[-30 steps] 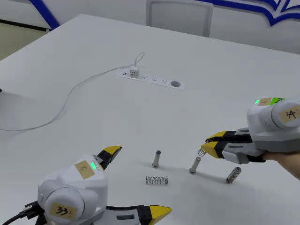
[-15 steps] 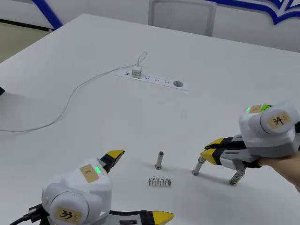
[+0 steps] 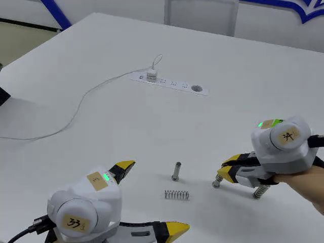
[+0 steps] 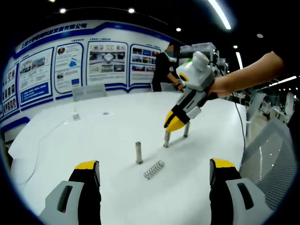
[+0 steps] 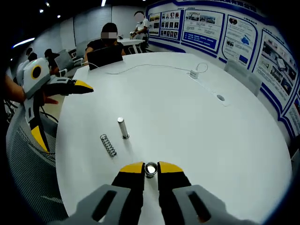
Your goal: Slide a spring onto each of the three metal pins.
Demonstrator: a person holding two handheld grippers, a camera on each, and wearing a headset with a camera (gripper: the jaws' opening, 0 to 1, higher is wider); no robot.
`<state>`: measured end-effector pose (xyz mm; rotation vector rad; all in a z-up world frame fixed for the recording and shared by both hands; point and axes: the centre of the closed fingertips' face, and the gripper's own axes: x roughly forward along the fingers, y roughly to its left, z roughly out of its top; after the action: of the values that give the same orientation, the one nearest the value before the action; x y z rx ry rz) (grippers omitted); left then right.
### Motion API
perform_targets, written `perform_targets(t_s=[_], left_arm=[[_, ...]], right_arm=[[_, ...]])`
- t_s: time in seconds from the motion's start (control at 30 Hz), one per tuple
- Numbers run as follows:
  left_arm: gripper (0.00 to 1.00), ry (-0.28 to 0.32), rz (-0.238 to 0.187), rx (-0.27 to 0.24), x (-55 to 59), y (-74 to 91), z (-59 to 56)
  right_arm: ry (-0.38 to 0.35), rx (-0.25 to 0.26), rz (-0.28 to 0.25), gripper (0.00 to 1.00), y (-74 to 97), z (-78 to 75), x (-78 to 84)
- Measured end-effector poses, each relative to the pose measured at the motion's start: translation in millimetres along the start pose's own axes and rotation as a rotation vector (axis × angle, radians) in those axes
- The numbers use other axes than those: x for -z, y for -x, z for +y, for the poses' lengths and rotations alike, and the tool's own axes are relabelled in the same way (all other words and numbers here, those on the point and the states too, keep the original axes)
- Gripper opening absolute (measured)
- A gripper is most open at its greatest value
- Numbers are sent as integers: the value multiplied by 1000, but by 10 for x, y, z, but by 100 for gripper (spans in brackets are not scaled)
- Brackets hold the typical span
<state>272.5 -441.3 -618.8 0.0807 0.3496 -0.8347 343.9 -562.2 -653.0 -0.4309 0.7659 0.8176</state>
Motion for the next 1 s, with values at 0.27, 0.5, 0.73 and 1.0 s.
perform_targets(t_s=[0.27, 0.5, 0.73, 1.0], left_arm=[[99, 4, 1, -3, 1, -2, 6], [99, 4, 4, -3, 7, -2, 7], [99, 7, 10, 0, 23, -2, 3], [98, 3, 13, 5, 30, -5, -12]], right_arm=[[-3, -6, 19, 11, -55, 16, 65], [-2, -17, 24, 11, -87, 32, 86], [6, -23, 32, 11, -115, 71, 103], [20, -26, 26, 11, -128, 86, 95]])
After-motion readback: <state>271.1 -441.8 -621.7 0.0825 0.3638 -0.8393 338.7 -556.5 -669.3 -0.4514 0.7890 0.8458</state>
